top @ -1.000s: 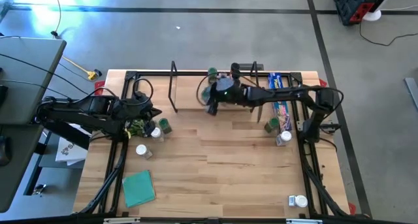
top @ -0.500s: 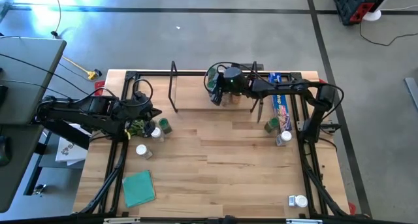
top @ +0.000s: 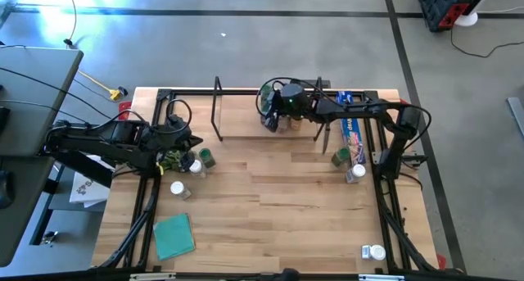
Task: Shelf spices
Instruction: Put the green seasoning bottle on the shelf align with the other green seasoning bottle
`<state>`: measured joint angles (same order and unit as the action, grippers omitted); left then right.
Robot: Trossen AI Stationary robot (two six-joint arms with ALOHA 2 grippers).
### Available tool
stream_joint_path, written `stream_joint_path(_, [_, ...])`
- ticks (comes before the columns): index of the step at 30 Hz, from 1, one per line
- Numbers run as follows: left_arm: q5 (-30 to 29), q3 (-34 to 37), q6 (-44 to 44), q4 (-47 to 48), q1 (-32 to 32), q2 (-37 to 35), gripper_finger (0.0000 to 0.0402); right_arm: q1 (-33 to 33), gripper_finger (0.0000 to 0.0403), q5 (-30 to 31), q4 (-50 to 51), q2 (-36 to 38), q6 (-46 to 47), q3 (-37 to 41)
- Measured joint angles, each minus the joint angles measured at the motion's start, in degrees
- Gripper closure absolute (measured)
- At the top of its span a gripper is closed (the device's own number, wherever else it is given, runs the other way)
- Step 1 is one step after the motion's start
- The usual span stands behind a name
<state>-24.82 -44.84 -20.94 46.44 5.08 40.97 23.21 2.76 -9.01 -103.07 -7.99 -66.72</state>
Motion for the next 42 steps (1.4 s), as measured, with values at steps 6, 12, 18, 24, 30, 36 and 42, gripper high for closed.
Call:
stream_joint_path(6, [0.1, 0.0, 0.0, 0.0, 0.0, 0.0, 0.0399, -0.6, 0.0122, 2.8, 0.2, 1.4, -7.4, 0.0])
stream_joint_path(12, [0.1, 0.0, -0.1, 0.0, 0.0, 0.0, 0.0399, -2.9, 0.0124, 2.8, 3.2, 5.6, -7.0, -0.1])
stream_joint_path(18, [0.1, 0.0, -0.5, -0.1, 0.0, 0.0, 0.0399, -2.7, 0.0204, 5.2, 7.9, 6.0, -2.3, -0.1])
stream_joint_path(24, [0.0, 0.0, -0.6, -0.2, 0.0, 0.0, 0.0399, -0.5, 0.0371, 7.0, 7.7, 5.8, 2.5, -0.1])
stream_joint_path(30, [0.0, 0.0, -0.6, -0.4, 0.0, 0.0, 0.0399, 1.1, 0.0383, 4.0, 7.7, 3.5, 5.2, -0.1])
stream_joint_path(36, [0.0, 0.0, -0.6, -0.4, 0.0, 0.0, 0.0399, 1.2, 0.04, 3.4, 7.0, 2.6, 4.3, -0.1])
stream_joint_path(42, [0.0, 0.0, -0.4, -0.4, 0.0, 0.0, 0.0399, 1.9, 0.0401, 3.6, 6.0, 2.3, 4.6, -0.1])
